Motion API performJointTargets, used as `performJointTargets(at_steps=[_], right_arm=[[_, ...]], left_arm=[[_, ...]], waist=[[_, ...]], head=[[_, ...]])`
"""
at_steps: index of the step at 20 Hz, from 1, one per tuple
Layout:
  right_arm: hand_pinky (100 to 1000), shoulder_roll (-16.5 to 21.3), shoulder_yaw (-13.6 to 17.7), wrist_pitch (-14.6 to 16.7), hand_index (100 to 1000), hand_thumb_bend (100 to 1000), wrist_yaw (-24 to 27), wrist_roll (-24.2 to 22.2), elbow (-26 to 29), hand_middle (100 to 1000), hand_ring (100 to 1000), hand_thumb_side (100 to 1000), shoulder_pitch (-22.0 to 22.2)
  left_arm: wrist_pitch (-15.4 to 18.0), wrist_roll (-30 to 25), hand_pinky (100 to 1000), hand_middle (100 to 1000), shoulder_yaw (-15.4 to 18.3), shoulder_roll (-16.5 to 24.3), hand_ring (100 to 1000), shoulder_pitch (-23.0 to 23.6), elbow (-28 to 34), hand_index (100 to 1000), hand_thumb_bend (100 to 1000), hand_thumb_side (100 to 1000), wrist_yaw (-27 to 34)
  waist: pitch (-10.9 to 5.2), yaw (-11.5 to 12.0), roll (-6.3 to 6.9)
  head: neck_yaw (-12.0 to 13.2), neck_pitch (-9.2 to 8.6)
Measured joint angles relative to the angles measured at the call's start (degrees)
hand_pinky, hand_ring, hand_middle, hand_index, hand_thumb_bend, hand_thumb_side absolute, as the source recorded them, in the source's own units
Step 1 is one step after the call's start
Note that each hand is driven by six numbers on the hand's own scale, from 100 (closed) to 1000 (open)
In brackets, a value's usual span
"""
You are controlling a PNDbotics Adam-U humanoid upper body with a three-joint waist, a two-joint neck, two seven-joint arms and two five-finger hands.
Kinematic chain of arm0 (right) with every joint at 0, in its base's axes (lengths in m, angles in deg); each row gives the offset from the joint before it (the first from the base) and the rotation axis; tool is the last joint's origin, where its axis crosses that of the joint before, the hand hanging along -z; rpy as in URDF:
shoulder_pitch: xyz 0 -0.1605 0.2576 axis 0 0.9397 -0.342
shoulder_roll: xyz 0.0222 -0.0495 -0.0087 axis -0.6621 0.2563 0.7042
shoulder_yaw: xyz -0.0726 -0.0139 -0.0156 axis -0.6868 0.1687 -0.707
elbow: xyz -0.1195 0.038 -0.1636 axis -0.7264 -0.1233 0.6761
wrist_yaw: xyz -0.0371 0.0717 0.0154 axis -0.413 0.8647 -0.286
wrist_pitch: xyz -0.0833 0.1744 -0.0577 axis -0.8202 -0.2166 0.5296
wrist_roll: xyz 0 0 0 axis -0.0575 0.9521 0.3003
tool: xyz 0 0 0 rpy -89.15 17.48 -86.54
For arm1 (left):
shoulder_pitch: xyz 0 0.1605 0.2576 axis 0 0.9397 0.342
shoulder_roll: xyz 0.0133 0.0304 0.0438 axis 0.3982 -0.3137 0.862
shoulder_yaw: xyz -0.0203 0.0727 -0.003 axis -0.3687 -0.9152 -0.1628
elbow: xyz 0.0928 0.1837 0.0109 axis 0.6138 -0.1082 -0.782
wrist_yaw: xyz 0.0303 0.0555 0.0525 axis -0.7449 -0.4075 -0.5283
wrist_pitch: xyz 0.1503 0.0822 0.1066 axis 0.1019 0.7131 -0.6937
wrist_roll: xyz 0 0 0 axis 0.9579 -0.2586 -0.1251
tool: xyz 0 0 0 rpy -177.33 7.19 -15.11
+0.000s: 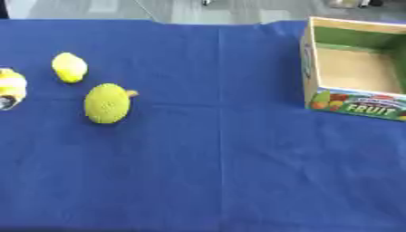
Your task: Pick up the objects with one hand, pass them to the other hand, and then place them into the box on the other side of the table.
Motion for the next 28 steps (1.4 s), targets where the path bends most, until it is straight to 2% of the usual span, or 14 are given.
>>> performJointTargets(at_steps=[1,6,13,18,22,28], right_arm=[[713,0.1,0.0,0.1,972,100,0.2,0.0,0.0,964,935,784,0.0],[713,0.9,0.0,0.7,972,100,1.0,-0.1,0.0,964,935,771,-0.1],[715,3.3,-0.1,2.3,973,100,2.5,-1.2,0.0,965,937,737,-0.8],[717,7.1,-1.3,3.9,975,100,3.5,-3.0,0.0,965,937,720,-2.1],[720,11.1,-3.0,4.3,976,100,3.3,-5.0,0.0,963,937,728,-3.6],[723,17.8,-7.5,1.5,974,100,1.5,-8.4,0.0,959,935,739,-8.5]], left_arm=[[-0.4,0.4,507,420,0.5,0.0,465,-0.1,1.8,496,344,100,0.3],[-2.3,3.1,496,412,1.8,-1.9,446,-1.1,9.4,469,303,100,2.6],[-3.2,8.6,480,383,1.2,-10.0,414,-4.5,15.7,441,220,100,5.5],[-2.1,11.5,477,378,-1.7,-17.0,409,-6.3,16.0,436,193,100,6.3],[-0.3,13.4,476,377,-4.5,-20.8,409,-7.3,14.4,435,188,100,6.4],[3.1,16.0,472,372,-8.0,-24.8,404,-7.7,10.6,430,171,100,5.5]], waist=[[0.00,0.0,0.00],[-0.07,-0.1,0.01],[-0.10,-0.3,0.01],[-0.81,-0.3,0.00],[-1.04,-0.4,0.00],[-1.43,-0.9,-0.01]], head=[[-0.3,0.01],[-1.1,0.02],[-1.2,0.01],[-1.4,-0.01],[-1.9,-0.01],[-2.7,0.12]])
